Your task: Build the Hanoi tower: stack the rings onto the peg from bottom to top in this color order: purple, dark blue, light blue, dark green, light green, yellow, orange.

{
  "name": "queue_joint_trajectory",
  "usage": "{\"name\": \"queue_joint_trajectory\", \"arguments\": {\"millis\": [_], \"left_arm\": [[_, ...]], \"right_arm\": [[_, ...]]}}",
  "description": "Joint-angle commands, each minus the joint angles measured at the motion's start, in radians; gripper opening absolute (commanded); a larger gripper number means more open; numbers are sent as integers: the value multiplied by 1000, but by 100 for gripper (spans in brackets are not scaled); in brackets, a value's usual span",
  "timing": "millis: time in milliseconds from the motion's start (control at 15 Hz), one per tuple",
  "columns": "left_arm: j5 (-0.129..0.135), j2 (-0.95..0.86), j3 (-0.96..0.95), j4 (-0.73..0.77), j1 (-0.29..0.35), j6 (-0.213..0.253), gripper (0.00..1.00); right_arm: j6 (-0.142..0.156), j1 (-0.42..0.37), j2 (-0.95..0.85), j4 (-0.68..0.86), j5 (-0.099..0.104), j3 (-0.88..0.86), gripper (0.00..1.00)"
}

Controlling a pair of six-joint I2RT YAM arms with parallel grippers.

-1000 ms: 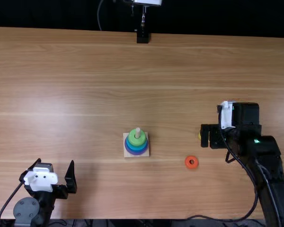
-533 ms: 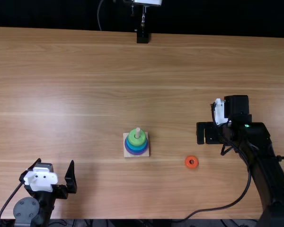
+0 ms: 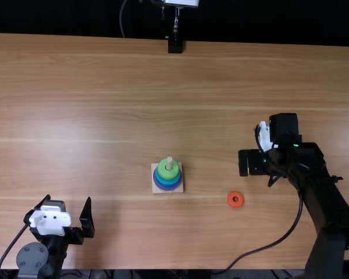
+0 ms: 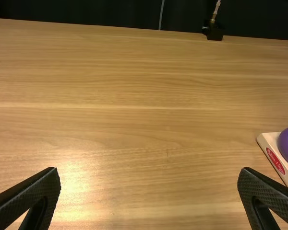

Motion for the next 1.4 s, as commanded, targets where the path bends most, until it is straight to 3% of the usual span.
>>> {"name": "queue_joint_trajectory", "arguments": {"millis": [0,1333], "left_arm": [[7,-12,-111,-79,3,11,100],[7,-12,-111,-79,3,11,100]], "right_arm": [[8,6,16,8,9,43,100],[10,3,151,13,9,54,100]]}}
